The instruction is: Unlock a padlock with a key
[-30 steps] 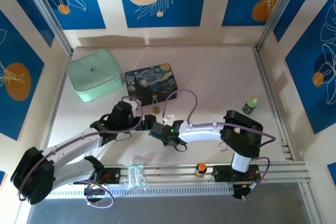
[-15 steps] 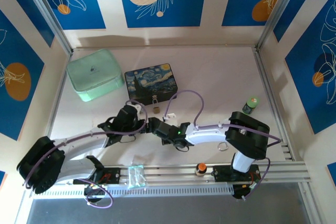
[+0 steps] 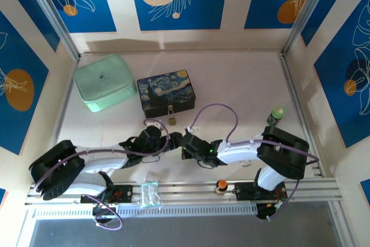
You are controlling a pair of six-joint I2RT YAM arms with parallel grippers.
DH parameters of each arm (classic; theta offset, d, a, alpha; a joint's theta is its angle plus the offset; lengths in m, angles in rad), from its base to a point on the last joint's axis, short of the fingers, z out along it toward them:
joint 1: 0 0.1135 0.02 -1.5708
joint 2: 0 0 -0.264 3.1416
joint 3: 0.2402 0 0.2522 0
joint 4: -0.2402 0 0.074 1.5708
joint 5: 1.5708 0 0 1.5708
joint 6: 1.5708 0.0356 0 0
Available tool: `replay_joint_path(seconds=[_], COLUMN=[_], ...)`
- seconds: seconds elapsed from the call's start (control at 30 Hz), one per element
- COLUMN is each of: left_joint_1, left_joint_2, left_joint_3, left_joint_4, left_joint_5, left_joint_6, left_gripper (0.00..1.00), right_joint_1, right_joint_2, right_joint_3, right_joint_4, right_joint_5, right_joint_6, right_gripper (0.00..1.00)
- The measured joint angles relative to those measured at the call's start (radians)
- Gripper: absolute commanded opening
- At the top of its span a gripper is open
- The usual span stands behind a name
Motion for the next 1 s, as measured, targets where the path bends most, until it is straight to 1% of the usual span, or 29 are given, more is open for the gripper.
replay_joint_path(seconds=[0.1, 0.27, 0.47, 0.5, 0.6, 0.63, 0.73, 0.8, 0.97, 1.0], left_joint_1=[-0.028, -0.032, -0.034, -0.034, -0.034, -0.034, -0.034, -0.034, -0.034, -0.034], left_joint_2=[-0.003, 0.019, 0.045, 0.048, 0.044, 0.038, -0.012, -0.057, -0.122, -0.129], left_joint_3=[0.0, -0.012, -0.026, -0.027, -0.042, -0.043, -0.043, -0.042, -0.037, -0.037], left_joint_4=[0.005, 0.052, 0.09, 0.101, 0.129, 0.12, 0.078, 0.054, 0.013, 0.008], left_joint_5=[-0.05, -0.106, -0.134, -0.137, -0.149, -0.155, -0.178, -0.19, -0.205, -0.205], left_joint_6=[-0.026, -0.077, -0.105, -0.113, -0.122, -0.121, -0.108, -0.093, -0.073, -0.072], left_gripper=[0.84, 0.74, 0.7, 0.67, 0.68, 0.69, 0.71, 0.72, 0.73, 0.73], right_joint_1=[-0.006, -0.016, -0.022, -0.031, -0.033, -0.029, -0.008, -0.003, -0.003, -0.005], right_joint_2=[-0.011, -0.016, -0.053, -0.059, -0.064, -0.064, -0.056, -0.039, -0.014, -0.014], right_joint_3=[-0.031, -0.04, -0.105, -0.114, -0.102, -0.089, -0.026, 0.016, 0.097, 0.105], right_joint_4=[0.05, 0.068, 0.135, 0.144, 0.109, 0.085, -0.045, -0.116, -0.244, -0.264], right_joint_5=[-0.011, -0.029, -0.067, -0.081, -0.09, -0.084, -0.062, -0.054, -0.063, -0.066], right_joint_6=[0.003, 0.003, 0.006, 0.009, 0.014, 0.014, 0.012, 0.003, -0.028, -0.038], right_gripper=[0.0, 0.0, 0.0, 0.0, 0.0, 0.02, 0.12, 0.17, 0.29, 0.3])
